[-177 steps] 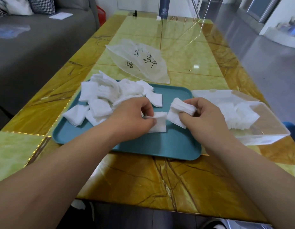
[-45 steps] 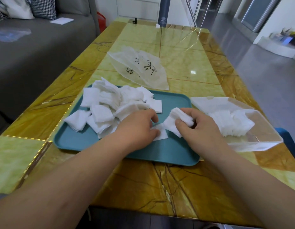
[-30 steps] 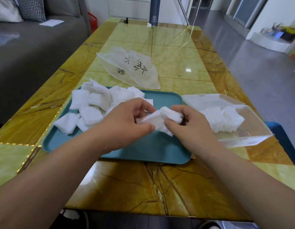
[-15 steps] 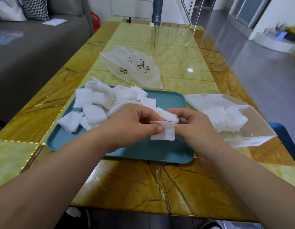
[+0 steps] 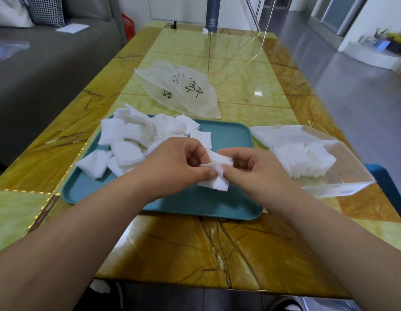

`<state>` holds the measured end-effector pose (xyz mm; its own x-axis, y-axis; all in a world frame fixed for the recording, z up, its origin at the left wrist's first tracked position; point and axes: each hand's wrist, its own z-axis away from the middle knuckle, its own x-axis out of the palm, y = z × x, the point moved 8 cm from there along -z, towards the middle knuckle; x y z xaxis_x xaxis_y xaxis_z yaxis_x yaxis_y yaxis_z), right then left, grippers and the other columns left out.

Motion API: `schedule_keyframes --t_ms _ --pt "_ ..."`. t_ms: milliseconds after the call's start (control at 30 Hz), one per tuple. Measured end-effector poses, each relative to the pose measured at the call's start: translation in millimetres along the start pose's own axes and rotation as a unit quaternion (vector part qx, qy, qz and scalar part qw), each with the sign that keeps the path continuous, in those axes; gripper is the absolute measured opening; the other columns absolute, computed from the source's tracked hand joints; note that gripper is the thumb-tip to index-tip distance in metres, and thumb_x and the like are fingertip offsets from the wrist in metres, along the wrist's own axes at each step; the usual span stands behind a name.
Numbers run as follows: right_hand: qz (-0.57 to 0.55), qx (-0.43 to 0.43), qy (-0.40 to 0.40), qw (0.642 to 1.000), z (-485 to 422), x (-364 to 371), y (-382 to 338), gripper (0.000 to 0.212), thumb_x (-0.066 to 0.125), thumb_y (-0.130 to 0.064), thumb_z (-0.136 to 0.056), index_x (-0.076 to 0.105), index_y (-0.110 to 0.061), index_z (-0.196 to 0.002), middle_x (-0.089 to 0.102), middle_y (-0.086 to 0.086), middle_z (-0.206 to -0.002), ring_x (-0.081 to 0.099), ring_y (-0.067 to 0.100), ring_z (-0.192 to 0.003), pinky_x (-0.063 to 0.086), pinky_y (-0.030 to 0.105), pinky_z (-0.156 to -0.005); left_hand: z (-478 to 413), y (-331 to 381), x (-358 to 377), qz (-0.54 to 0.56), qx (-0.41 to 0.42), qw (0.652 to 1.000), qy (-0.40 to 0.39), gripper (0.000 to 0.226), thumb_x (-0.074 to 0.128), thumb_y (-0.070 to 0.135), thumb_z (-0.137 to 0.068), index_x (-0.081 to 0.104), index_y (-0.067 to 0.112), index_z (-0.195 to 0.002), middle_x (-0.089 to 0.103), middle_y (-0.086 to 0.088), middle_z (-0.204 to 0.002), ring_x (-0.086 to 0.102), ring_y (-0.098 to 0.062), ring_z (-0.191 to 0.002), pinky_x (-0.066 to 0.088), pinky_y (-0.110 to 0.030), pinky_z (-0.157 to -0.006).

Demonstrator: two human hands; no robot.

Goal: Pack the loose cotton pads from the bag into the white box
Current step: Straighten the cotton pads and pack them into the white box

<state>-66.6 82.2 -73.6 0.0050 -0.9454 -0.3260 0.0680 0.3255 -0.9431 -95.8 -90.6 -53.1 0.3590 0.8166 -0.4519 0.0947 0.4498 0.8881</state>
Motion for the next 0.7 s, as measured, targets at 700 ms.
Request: schedule_keyframes --t_ms 700 --pt "0.091 -0.008 -0.008 0.996 6.0 14.6 -3.6 0.051 0.055 0.011 -0.083 0.064 -0.033 -0.107 0.072 -0.004 -0.107 0.069 0.017 -0.100 0.058 0.026 -0.087 -5.3 -14.5 11.6 -0.158 0.008 0.987 -0.003 0.030 0.083 0.034 -0.079 0.068 0.033 -0.104 0.064 0.008 -0.066 0.056 0.001 -0.056 0.037 -0.015 -0.053"
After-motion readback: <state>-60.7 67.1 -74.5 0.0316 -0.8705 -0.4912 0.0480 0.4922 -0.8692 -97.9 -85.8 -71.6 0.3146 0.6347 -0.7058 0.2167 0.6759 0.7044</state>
